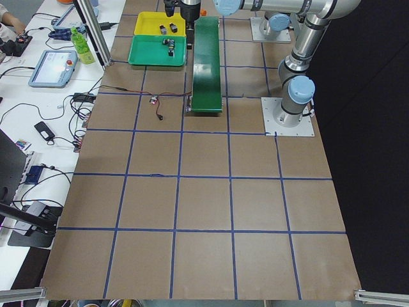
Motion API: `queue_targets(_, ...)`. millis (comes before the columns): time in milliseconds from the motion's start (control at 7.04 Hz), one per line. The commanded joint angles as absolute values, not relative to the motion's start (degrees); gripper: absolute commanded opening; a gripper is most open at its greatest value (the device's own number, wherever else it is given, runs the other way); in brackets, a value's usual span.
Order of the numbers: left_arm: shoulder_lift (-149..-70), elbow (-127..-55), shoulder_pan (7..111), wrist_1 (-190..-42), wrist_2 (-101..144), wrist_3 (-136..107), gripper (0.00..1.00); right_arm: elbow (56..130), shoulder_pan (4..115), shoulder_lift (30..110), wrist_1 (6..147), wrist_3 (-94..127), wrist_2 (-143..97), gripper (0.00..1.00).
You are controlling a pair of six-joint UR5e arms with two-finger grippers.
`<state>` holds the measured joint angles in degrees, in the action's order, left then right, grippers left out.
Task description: Sort buttons by color to trays
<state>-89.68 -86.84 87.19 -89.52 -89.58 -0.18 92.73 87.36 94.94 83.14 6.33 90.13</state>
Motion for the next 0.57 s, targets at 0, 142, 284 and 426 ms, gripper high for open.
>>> queue_targets(0, -89.74, -86.92, 87.19, -89.47, -89.56, -0.18, 1.0, 92.72, 87.36, 94.57, 83.5, 6.33, 89.83, 1.0)
queue_targets(142, -89.91, -86.92, 87.19, -89.47, -89.39, -0.18, 1.0, 92.55, 87.54, 94.92, 83.5, 6.24, 90.17, 1.0)
queue_targets(284, -89.91, -86.92, 87.19, -89.47, -89.38, -0.18, 1.0, 93.24, 87.63, 94.75, 84.19, 5.11, 90.35, 1.0)
queue_targets(426, -89.91, -86.92, 87.19, -89.39, -89.38, -0.18, 1.0, 93.34, 87.54, 94.83, 84.72, 4.49, 90.53, 1.0)
